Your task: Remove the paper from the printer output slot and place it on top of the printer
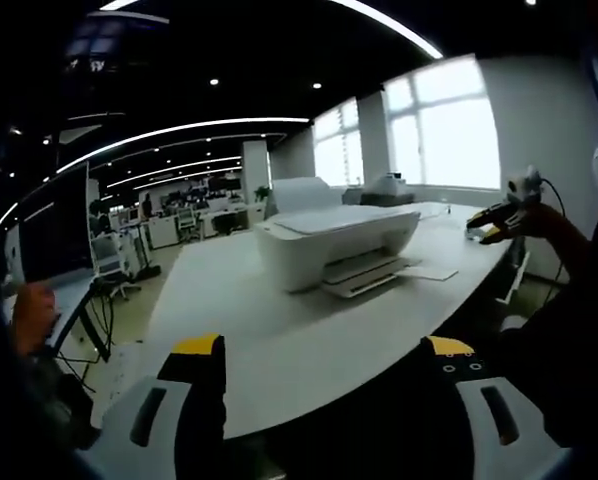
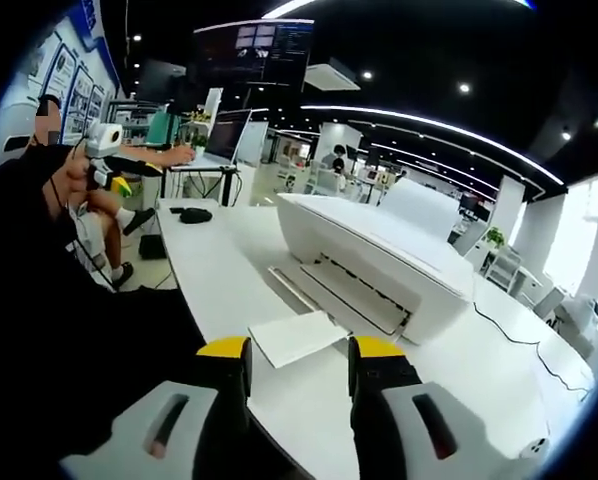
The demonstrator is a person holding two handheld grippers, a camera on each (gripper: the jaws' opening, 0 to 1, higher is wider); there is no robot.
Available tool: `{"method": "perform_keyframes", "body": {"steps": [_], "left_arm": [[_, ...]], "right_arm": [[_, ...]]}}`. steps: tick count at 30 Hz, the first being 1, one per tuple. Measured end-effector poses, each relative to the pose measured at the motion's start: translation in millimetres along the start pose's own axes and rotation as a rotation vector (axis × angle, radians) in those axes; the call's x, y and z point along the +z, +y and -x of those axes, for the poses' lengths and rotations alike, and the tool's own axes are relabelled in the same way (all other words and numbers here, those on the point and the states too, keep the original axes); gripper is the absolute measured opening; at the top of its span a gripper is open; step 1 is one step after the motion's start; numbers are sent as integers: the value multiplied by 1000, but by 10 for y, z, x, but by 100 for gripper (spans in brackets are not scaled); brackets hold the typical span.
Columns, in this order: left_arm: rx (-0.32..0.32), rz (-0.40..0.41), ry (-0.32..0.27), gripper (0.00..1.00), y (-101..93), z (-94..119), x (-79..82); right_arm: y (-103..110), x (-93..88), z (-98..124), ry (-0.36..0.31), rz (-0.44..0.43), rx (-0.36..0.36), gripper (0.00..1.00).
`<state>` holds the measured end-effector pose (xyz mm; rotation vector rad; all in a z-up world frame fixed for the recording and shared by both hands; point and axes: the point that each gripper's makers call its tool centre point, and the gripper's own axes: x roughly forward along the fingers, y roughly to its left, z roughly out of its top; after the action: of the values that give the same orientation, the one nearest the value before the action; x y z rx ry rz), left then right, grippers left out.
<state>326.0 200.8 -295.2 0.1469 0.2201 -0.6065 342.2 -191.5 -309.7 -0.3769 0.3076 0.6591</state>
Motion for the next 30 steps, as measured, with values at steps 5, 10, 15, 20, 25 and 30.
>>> {"method": "perform_keyframes", "body": {"steps": [5,10,15,20,25,30], "left_arm": [[-1,-4,-2,83,-2,-2,18],[-10,-10,2,83,-29,-12,46],[-5,-7,-2,83,-12,-14,59],[-1,-7,-1,83,4,-12,65],[-2,-5,-8,82,9,-6,77],[-3,-1,-6,82,18,2,46]], "right_arm": [[-21,7,28,2,6,-3,32],[-18,43,53,-1,10,0,32],[-46,31,61,8,13,-1,32],[-67,58,54,6,16,0,32],[-44,76,33,6,23,5,31],[-43,76,41,5,21,-3,31]]}}
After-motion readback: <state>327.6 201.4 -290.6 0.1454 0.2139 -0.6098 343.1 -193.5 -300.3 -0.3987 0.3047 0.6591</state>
